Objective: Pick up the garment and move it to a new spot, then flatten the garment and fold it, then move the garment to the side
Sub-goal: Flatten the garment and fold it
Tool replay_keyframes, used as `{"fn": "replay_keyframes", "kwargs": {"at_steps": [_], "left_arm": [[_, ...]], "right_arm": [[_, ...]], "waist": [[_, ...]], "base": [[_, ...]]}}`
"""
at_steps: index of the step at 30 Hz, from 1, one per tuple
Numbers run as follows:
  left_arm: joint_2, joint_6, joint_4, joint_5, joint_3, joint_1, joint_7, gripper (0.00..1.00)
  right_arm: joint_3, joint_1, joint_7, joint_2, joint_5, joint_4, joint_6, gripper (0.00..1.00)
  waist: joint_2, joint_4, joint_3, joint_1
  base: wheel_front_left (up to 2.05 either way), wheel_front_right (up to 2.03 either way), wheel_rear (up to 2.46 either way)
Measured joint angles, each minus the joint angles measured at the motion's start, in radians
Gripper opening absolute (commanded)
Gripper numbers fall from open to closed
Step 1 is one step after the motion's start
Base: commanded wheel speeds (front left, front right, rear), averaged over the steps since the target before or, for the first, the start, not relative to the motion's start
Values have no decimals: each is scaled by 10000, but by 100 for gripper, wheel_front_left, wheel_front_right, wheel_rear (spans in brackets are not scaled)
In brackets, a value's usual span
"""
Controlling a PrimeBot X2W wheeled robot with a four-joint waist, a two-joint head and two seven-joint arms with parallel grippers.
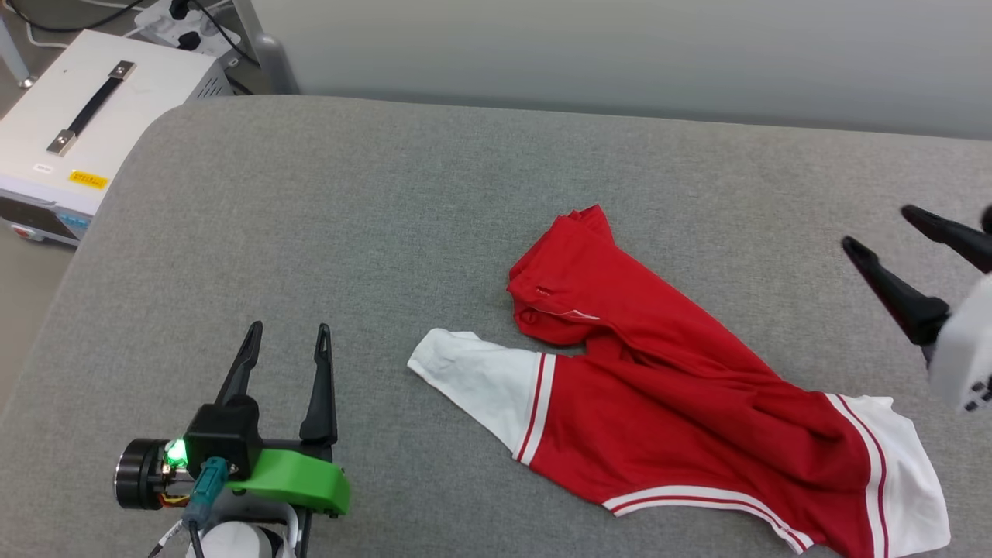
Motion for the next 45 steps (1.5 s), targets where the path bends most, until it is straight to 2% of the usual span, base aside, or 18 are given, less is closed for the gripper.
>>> {"fn": "replay_keyframes", "kwargs": {"at_steps": [3,7,10,13,17,23,29,30,36,40,41,45], "left_arm": [[-117,-56,-98,81,4,-130,0,100],[-293,-146,-249,140,-6,-405,0,100],[-410,-190,-387,144,-2,-596,0,100],[-570,-268,-523,159,-58,-787,0,100],[-673,-347,-646,219,-105,-994,0,100],[-865,-366,-648,217,-288,-1221,0,100],[-901,-382,-600,217,-274,-1310,0,100],[-903,-380,-600,217,-224,-1309,0,100],[-917,-384,-596,261,2,-1301,0,100],[-924,-414,-604,318,33,-1298,0,100],[-930,-441,-602,360,36,-1290,0,100],[-936,-447,-600,389,4,-1290,0,100]], "right_arm": [[1244,-1428,729,102,-15,247,0,100],[2867,-2969,1841,267,307,1179,0,100],[4105,-4066,2888,577,813,2249,0,100],[5122,-4963,3467,878,1060,3239,0,100],[6295,-5831,3664,1388,1104,4617,0,100],[7630,-6324,3080,2314,1313,6729,-2,100],[8571,-6869,2627,2307,1894,7269,-2,100],[8704,-6947,2383,2274,2008,7260,-2,0],[8891,-7382,366,2176,2481,7114,6,0],[8523,-8168,-690,1747,2592,7033,6,0],[8192,-8605,-1206,1402,2805,7066,6,0],[7762,-8718,-1620,928,3091,7484,6,0]], "waist": [[0,117,239,0],[0,293,552,0],[0,451,843,0],[0,603,1131,0],[-1,794,1503,2],[0,1056,2026,1],[0,1258,2281,1],[0,1246,2290,1],[-1,1052,2197,2],[0,873,2091,2],[0,745,2013,1],[0,689,1961,1]], "base": [[0,0,0],[0,0,0],[0,0,0],[0,0,0],[0,0,0],[0,0,0],[0,0,0],[0,0,0],[0,0,0],[0,0,0],[0,0,0],[0,0,0]]}}
